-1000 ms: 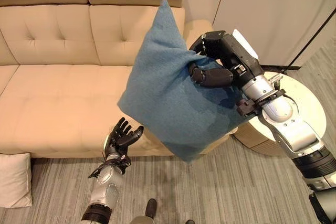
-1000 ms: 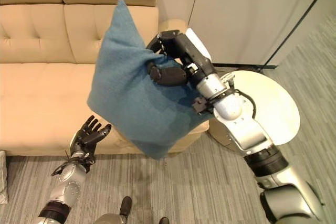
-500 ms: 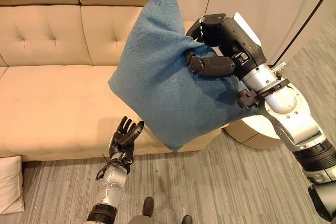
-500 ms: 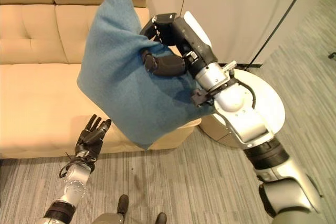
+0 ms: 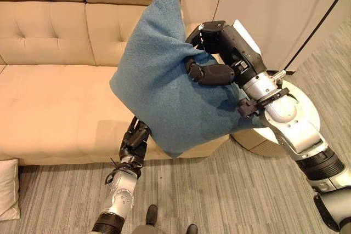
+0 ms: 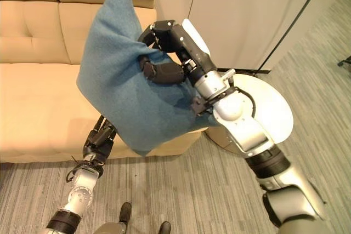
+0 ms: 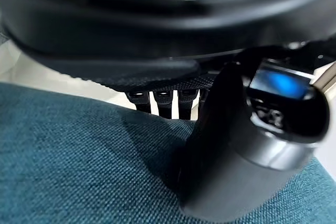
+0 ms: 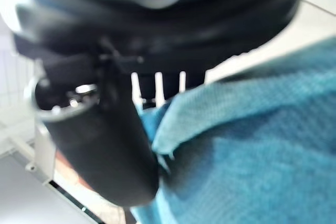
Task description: Pick up all the scattered cushions and arrange them neatly on the sofa.
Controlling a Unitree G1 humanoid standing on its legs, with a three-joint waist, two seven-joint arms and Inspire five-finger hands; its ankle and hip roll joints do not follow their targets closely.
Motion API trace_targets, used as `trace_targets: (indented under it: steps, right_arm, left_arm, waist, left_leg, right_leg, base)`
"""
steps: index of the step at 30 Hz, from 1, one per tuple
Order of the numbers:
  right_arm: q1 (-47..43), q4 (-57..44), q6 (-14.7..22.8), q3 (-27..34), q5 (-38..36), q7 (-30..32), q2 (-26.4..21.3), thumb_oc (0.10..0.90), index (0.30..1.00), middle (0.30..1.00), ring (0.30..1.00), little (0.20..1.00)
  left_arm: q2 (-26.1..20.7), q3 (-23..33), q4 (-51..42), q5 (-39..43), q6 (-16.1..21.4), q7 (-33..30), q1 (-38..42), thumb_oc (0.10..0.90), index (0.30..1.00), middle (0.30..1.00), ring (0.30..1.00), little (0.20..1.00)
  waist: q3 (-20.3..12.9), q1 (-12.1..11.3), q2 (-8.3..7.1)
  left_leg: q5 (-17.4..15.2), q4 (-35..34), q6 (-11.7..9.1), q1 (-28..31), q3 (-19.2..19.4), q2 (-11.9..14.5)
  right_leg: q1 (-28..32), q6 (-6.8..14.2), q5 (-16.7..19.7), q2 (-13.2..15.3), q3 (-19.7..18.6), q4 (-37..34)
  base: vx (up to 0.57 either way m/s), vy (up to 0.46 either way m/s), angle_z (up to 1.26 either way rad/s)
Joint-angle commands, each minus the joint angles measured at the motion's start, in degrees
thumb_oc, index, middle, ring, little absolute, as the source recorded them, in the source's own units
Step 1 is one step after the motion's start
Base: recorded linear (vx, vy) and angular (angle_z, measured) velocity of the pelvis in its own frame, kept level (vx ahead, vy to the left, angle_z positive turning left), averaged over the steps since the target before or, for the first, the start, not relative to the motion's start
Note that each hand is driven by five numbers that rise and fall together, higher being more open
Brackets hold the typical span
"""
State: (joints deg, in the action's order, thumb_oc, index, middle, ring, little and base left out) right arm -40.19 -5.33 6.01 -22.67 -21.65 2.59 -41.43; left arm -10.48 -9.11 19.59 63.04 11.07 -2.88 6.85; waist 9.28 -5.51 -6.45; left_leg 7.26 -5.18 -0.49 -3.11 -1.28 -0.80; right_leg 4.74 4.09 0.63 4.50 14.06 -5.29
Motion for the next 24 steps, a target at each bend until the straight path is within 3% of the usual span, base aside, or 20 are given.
trace_targets:
  steps: [1,15,24]
  right_arm:
    - [-8.0,-1.3,10.9,3.2,-0.8,4.5,4.9,0.4,0.3,0.3,0.3,0.3]
    - [5.2,-1.8,8.8,4.9,3.8,1.0,10.5,0.4,0.3,0.3,0.3,0.3]
    - [19.0,-1.1,8.1,9.7,4.9,-2.3,11.8,0.4,0.3,0.3,0.3,0.3]
  left_arm:
    - [1.7,-5.7,-4.2,-0.9,6.1,4.6,7.7,0.4,0.3,0.3,0.3,0.3]
    - [0.2,-5.1,-4.9,-7.2,4.2,5.6,5.9,0.4,0.3,0.3,0.3,0.3]
    - [-4.6,-3.3,-6.1,-18.5,2.8,6.7,-0.5,0.4,0.3,0.3,0.3,0.3]
  waist:
    - [-12.3,-1.0,1.22]
    - [-12.1,-1.0,2.74]
    - [-10.9,-1.5,3.9]
  left_leg:
    - [-9.5,0.2,-2.9,4.8,-1.0,1.4]
    - [-9.5,0.2,-2.6,5.4,-1.1,1.4]
    - [-8.4,0.2,-2.9,4.7,-2.6,1.6]
  right_leg:
    - [-0.2,1.3,-2.3,-0.2,2.5,0.3]
    - [0.5,1.0,-2.6,0.2,3.0,0.3]
    - [0.9,0.1,-3.3,-0.2,4.5,0.3]
  base:
    - [0.0,0.0,0.0]
    - [0.0,-0.004,0.0]
    - [-0.01,-0.051,0.11]
